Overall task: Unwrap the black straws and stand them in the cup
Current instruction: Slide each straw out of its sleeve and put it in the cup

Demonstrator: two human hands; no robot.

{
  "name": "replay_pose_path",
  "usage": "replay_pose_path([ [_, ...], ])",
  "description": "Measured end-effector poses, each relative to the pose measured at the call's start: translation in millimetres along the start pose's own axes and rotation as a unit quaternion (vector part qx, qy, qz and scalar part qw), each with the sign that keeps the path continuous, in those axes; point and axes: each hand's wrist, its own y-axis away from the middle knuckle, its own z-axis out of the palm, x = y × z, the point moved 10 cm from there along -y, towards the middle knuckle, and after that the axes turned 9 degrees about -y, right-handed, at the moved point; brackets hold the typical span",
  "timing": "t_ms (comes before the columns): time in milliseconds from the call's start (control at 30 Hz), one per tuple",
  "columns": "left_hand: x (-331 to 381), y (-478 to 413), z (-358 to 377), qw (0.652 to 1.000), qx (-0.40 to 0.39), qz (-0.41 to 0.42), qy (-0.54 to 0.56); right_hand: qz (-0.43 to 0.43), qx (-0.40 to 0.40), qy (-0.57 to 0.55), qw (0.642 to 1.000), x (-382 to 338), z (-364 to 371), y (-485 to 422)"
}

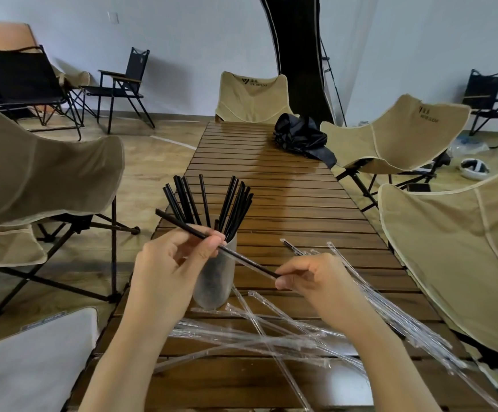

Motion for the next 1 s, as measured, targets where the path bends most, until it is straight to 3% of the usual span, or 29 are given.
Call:
replay_pose_path([
  [333, -4, -2, -44, 0.993, 0.117, 0.005, 0.009, 0.03, 0.017, 0.047, 0.998, 24, -20, 6],
  [533, 7, -1, -33, 0.995, 0.099, 0.034, -0.002, 0.044, -0.027, 0.021, 0.998, 17, -1, 4],
  [800, 20, 0, -18, 0.997, 0.049, 0.047, 0.041, -0.001, -0.005, 0.027, 1.0, 4, 7, -1],
  [900, 19, 1, -1, 0.999, -0.002, 0.035, -0.002, -0.003, 0.015, -0.002, 1.0, 3, 2, -2],
  [1000, 22, 2, 2, 0.998, 0.004, 0.043, -0.034, 0.006, 0.013, 0.018, 1.0, 4, 3, -2],
])
